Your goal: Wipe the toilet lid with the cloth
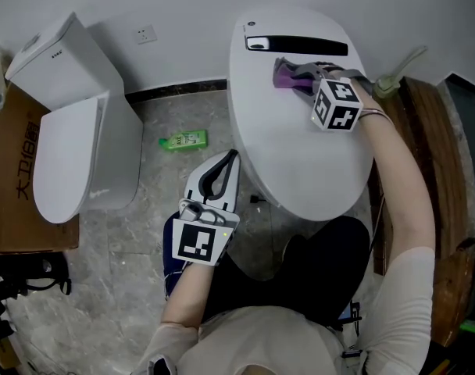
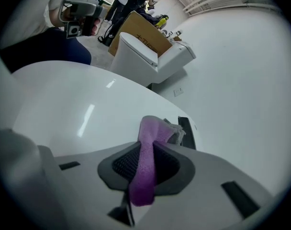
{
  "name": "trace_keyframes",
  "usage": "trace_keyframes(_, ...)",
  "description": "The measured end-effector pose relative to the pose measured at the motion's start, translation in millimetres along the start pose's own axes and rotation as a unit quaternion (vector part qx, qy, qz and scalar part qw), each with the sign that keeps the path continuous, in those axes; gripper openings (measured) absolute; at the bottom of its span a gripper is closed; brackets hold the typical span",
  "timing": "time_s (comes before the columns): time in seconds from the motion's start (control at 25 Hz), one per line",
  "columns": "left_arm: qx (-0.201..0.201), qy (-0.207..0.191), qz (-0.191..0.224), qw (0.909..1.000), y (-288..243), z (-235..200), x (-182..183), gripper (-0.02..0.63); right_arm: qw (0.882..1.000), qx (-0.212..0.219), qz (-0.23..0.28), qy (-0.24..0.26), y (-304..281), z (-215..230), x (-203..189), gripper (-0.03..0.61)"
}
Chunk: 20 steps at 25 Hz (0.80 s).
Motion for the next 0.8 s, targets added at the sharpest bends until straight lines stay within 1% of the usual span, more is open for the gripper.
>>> trace_keyframes(0.2, -0.009, 0.008, 0.014, 0.9998, -0.8, 6.5, 5.4, 0.015, 0.999, 0.031, 0.01, -0.006, 19.4, -30.4, 10.5, 0.08)
trace_keyframes(0.44, -0.024, 0.017, 0.022, 0.9993, -3.3, 13.1, 8.9, 0.015, 0.998, 0.064, 0.025, -0.007, 45.6, -72.1, 26.7, 0.08)
trace_keyframes(0.8, -0.044, 0.018, 0.032, 0.9983, -8.5, 20.1, 14.0, 0.015, 0.991, 0.126, 0.039, -0.018, 86.2, -134.9, 49.8, 0.081)
Point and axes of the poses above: the fingertips, and each gripper's own axes: y backward along the fingers, z to its right, x out of its top, the point moved 5 cm from there along y, backward along the fingers, and after that the axes turned 1 degree about -y, right-handed, at the moved point
